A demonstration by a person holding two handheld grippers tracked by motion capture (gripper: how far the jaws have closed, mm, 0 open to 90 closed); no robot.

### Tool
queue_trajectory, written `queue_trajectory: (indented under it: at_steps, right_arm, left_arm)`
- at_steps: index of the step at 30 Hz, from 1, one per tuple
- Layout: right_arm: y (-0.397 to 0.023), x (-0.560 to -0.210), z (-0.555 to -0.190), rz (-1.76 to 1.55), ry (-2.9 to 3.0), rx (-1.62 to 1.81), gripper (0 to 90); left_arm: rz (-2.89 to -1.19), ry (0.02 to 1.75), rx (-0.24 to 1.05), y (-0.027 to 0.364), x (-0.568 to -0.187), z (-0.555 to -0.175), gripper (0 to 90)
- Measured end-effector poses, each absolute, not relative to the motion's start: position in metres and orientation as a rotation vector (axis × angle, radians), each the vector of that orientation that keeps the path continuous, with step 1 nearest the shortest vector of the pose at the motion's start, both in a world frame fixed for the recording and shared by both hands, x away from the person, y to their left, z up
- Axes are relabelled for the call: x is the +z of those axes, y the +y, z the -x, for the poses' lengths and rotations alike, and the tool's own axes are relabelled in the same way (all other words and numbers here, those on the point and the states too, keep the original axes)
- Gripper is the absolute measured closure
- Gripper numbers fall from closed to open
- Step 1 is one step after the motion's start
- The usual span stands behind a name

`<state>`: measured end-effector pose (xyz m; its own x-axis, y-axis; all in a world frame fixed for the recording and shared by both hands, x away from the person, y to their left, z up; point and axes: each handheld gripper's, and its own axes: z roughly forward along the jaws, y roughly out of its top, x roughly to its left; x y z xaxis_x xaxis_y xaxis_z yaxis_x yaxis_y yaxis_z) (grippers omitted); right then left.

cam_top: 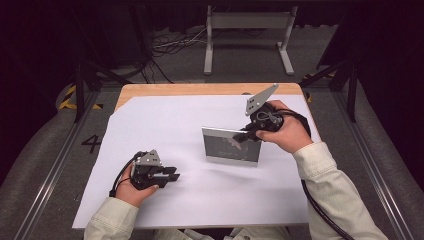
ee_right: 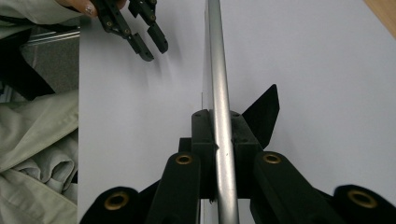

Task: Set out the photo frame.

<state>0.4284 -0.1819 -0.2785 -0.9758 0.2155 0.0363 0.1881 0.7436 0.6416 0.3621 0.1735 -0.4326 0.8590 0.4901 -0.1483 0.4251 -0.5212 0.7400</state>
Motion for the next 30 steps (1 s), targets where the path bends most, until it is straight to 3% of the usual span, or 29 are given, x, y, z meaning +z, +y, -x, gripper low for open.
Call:
queue_trajectory:
  at_steps: [30]
  right_arm:
    - [-0.178, -0.307, -0.449, -0.190, 3.006, 1.031, 84.0]
  left_arm:
    - [-2.202, 0.663, 0.094, 0.174, -0.435, -0.359, 68.9]
